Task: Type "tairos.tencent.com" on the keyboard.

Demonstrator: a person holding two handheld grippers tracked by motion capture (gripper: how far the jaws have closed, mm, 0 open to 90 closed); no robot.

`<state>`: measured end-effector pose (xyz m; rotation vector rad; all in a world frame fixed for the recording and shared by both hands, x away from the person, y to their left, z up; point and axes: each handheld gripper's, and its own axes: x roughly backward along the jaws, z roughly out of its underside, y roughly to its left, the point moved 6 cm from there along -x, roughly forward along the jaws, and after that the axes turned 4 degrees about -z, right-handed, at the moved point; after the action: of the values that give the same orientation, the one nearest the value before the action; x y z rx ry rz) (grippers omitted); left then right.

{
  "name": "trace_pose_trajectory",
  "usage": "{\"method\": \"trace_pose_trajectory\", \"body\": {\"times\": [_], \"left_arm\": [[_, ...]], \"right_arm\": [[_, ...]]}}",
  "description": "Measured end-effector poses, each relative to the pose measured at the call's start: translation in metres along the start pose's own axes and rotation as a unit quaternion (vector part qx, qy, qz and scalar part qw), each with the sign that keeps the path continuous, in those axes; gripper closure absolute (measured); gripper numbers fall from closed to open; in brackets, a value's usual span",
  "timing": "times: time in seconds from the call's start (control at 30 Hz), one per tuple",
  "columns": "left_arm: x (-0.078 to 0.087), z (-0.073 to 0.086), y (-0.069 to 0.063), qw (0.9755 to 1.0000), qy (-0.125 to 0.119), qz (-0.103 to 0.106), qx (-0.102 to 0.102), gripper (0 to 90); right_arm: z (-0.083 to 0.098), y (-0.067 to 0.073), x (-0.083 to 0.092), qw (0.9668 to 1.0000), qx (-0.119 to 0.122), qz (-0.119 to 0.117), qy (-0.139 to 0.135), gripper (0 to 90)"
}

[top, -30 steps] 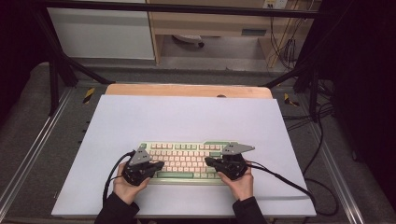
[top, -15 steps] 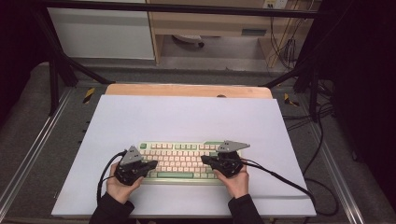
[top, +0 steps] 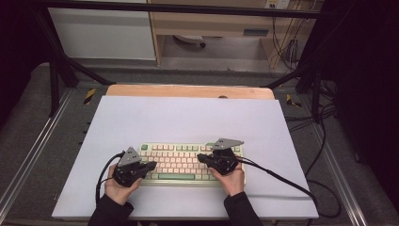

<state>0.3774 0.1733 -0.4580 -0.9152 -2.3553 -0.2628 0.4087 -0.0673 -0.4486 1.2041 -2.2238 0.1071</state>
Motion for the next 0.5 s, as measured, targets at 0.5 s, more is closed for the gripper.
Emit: {"method": "trace_pose_trajectory", "body": {"times": [0.5], "left_arm": [[0.002,0.001,0.004,1.0,-0.001,-0.002,0.003,90.0]], "right_arm": [[-0.002,-0.003,-0.021,0.9997,-0.001,0.007,0.022,90.0]]}}
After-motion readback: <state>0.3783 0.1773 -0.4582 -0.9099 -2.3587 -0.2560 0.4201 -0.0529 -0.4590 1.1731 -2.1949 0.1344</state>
